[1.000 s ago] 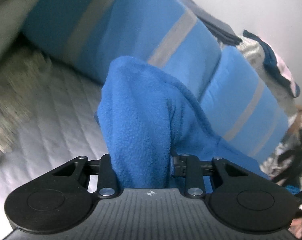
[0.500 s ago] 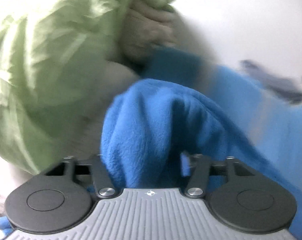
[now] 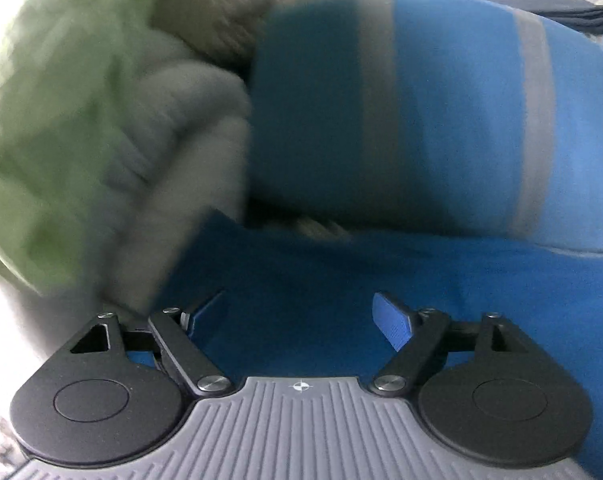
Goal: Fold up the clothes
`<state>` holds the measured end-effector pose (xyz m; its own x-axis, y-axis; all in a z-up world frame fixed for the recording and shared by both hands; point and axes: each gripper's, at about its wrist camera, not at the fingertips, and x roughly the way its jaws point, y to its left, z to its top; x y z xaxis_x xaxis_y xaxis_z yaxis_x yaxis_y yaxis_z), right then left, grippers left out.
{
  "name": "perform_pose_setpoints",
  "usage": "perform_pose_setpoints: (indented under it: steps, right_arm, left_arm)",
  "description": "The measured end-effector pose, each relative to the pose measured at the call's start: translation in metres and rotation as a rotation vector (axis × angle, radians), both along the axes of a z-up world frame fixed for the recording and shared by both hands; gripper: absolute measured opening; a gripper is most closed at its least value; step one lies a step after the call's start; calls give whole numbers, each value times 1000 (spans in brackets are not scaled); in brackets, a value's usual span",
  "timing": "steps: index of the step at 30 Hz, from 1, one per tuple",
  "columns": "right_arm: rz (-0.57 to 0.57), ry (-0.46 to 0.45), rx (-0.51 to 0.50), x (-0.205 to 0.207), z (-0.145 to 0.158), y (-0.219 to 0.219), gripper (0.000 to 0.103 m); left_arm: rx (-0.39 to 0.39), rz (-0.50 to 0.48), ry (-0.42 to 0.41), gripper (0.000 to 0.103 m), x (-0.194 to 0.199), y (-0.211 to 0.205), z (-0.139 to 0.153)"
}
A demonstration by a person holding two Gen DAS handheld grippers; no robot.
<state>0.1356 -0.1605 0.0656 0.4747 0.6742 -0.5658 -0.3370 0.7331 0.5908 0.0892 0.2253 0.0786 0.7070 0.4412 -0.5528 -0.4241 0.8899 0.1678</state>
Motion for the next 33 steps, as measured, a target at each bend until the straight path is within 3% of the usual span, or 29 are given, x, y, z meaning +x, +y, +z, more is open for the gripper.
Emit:
perform_pose_setpoints:
  steps: [4, 9, 16, 20, 27, 33]
  right_arm:
    - [-21, -65, -118, -8, 2, -1, 102]
    - [-33, -119, -215, -14, 3, 0, 102]
    - [-12, -116, -246, -14, -3, -6, 102]
    - [-29, -113, -289, -11, -8, -15, 102]
    - [-115, -31, -339, 0, -20, -28, 102]
    - [-157, -47, -398, -4, -24, -31, 102]
  left_arm:
    - [-179, -97, -8, 80, 2, -30, -7]
    - [-280, -252, -13, 80, 11, -77, -11]
    - [-218, -362, 42, 80, 35, -129, -44]
    - [-194, -345, 95, 90, 45, -134, -72]
    - [-153, -337, 69, 91, 35, -138, -74]
    - [-11, -350, 22, 91, 17, -157, -69]
